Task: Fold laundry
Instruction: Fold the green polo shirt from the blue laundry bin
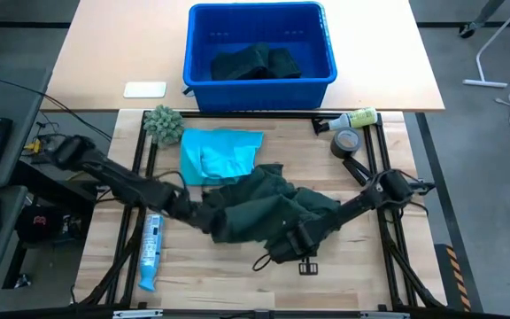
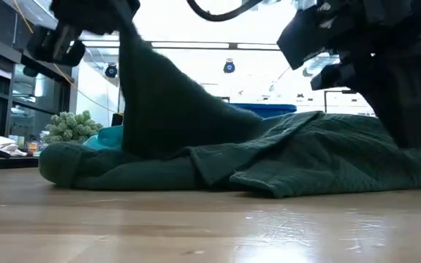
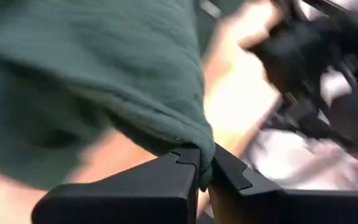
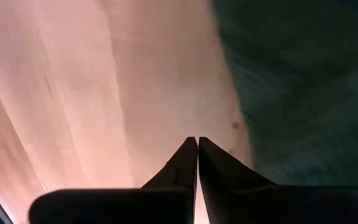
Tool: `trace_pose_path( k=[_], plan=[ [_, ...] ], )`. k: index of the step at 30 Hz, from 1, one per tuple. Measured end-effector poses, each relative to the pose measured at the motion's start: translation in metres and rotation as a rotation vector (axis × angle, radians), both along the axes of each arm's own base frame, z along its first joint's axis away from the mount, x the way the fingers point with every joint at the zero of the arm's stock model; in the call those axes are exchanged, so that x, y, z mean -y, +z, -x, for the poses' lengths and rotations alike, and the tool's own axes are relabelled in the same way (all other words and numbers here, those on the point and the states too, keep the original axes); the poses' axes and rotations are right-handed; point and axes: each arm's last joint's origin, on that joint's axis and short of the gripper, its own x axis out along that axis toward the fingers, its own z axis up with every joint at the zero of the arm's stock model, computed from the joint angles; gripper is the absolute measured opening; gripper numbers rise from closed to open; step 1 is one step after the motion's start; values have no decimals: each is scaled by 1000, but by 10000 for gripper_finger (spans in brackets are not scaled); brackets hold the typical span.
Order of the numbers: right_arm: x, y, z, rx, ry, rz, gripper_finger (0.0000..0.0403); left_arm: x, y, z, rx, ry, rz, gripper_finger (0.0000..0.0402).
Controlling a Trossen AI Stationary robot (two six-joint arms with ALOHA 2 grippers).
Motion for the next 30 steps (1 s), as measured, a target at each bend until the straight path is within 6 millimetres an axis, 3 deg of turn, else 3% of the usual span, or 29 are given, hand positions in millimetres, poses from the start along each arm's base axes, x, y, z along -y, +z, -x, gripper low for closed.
trace_pose_path(
  k=[9,13,17,20,26,30],
  plan=[
    [12,42,18,28,55,1,0,48,-22,-25,63,-476,347,0],
    [25,61,24,56,28,17,0,61,-39,-31,28,-533,419,0],
    [45,71,18,126,-87,39,0,71,-51,-39,42,-559,497,0],
    [65,61,6,221,-218,-37,0,75,-55,-42,60,-583,554,0],
    [102,15,-13,351,-420,-238,0,82,-60,-43,65,-550,563,0],
    [121,-1,-20,453,-532,-308,0,86,-60,-40,67,-516,559,0]
  ],
)
